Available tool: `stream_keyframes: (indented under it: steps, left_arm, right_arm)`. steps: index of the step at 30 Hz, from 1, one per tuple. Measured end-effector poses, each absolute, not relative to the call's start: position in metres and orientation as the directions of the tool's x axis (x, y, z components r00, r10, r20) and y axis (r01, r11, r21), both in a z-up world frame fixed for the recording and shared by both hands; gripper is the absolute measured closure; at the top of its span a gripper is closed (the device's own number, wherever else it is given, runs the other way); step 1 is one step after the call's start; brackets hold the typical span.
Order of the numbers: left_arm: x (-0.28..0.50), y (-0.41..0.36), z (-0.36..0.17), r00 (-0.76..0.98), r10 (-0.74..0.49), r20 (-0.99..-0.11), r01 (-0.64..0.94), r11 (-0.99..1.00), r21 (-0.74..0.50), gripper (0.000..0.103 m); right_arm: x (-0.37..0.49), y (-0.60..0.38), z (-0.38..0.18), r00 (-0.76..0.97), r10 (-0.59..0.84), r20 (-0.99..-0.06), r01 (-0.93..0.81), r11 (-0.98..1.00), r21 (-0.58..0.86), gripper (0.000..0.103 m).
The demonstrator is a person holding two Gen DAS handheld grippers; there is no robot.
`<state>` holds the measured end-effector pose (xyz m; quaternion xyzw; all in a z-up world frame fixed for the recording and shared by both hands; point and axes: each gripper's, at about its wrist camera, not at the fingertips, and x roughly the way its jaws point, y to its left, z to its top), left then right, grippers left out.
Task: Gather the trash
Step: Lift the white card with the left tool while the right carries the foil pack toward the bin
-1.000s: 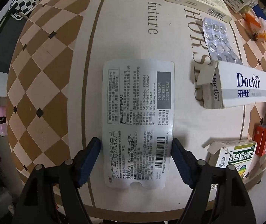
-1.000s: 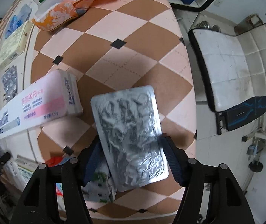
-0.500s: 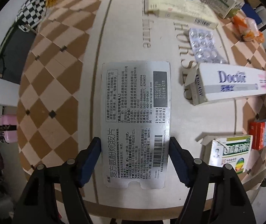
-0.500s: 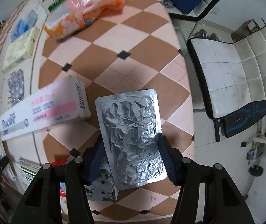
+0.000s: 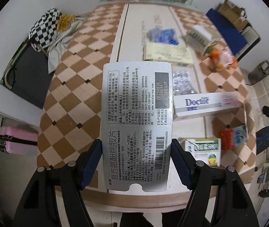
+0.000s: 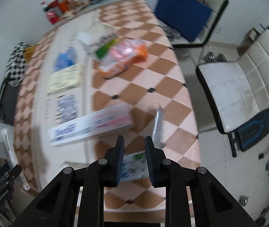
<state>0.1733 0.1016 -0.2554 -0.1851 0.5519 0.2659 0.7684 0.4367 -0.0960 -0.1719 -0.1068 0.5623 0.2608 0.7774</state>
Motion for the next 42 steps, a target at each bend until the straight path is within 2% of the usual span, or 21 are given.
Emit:
stream_keyframes:
  steps: [3, 5, 6, 8, 9, 10, 15, 21, 23, 26, 28, 30, 31, 36, 42]
  left_arm:
    - [0.154, 0.091, -0.253, 0.277, 0.209, -0.938, -0.604, 0.797, -0.001, 0.033]
    - [0.147, 0.089, -0.256, 0.285, 0.215, -0.934, -0.601, 0.799, 0.0, 0.033]
    - [0.146, 0.088, -0.259, 0.287, 0.216, -0.933, -0.603, 0.798, -0.001, 0.033]
    - [0.149, 0.086, -0.265, 0.287, 0.218, -0.933, -0.604, 0.797, 0.001, 0.033]
    - [0.154, 0.086, -0.269, 0.296, 0.226, -0.928, -0.607, 0.795, 0.0, 0.033]
    - [0.16, 0.086, -0.274, 0.289, 0.226, -0.93, -0.61, 0.793, 0.003, 0.033]
    - [0.194, 0.088, -0.3, 0.265, 0.197, -0.944, -0.631, 0.776, -0.016, 0.033]
    - [0.223, 0.09, -0.321, 0.197, 0.201, -0.96, -0.665, 0.746, 0.019, 0.033]
    - [0.228, 0.088, -0.324, 0.18, 0.205, -0.962, -0.67, 0.741, 0.033, 0.033]
    - [0.231, 0.086, -0.325, 0.153, 0.207, -0.966, -0.673, 0.738, 0.052, 0.033]
    - [0.229, 0.083, -0.322, 0.151, 0.208, -0.966, -0.677, 0.735, 0.053, 0.033]
    - [0.227, 0.081, -0.317, 0.155, 0.206, -0.966, -0.677, 0.735, 0.049, 0.033]
    - [0.227, 0.08, -0.315, 0.16, 0.205, -0.966, -0.675, 0.736, 0.045, 0.033]
    - [0.222, 0.071, -0.301, 0.194, 0.219, -0.956, -0.647, 0.761, 0.044, 0.033]
    - [0.215, 0.067, -0.296, 0.219, 0.217, -0.951, -0.637, 0.77, 0.03, 0.033]
  right_arm:
    - [0.409, -0.098, -0.16, 0.202, 0.369, -0.907, -0.531, 0.82, 0.215, 0.079]
    - [0.401, -0.108, -0.158, 0.223, 0.368, -0.903, -0.495, 0.841, 0.22, 0.078]
    - [0.401, -0.111, -0.157, 0.232, 0.364, -0.902, -0.482, 0.849, 0.219, 0.074]
    - [0.406, -0.12, -0.161, 0.262, 0.329, -0.907, -0.435, 0.879, 0.194, 0.055]
    - [0.413, -0.123, -0.167, 0.253, 0.312, -0.916, -0.424, 0.887, 0.185, 0.039]
    - [0.419, -0.124, -0.174, 0.236, 0.305, -0.923, -0.421, 0.888, 0.186, 0.034]
    - [0.463, -0.112, -0.22, 0.152, 0.178, -0.972, -0.42, 0.902, 0.099, 0.026]
    - [0.511, -0.098, -0.274, 0.048, 0.125, -0.991, -0.439, 0.894, 0.092, 0.026]
    - [0.516, -0.095, -0.28, 0.04, 0.127, -0.991, -0.453, 0.887, 0.095, 0.046]
    - [0.515, -0.092, -0.282, 0.06, 0.124, -0.99, -0.485, 0.871, 0.08, 0.048]
    - [0.513, -0.09, -0.272, 0.083, 0.152, -0.985, -0.501, 0.861, 0.091, 0.069]
    - [0.511, -0.089, -0.262, 0.089, 0.175, -0.981, -0.506, 0.856, 0.107, 0.075]
    - [0.511, -0.09, -0.259, 0.087, 0.188, -0.978, -0.503, 0.856, 0.12, 0.083]
    - [0.505, -0.102, -0.241, 0.095, 0.234, -0.968, -0.483, 0.861, 0.161, 0.097]
    - [0.495, -0.121, -0.239, 0.118, 0.225, -0.967, -0.443, 0.884, 0.152, 0.097]
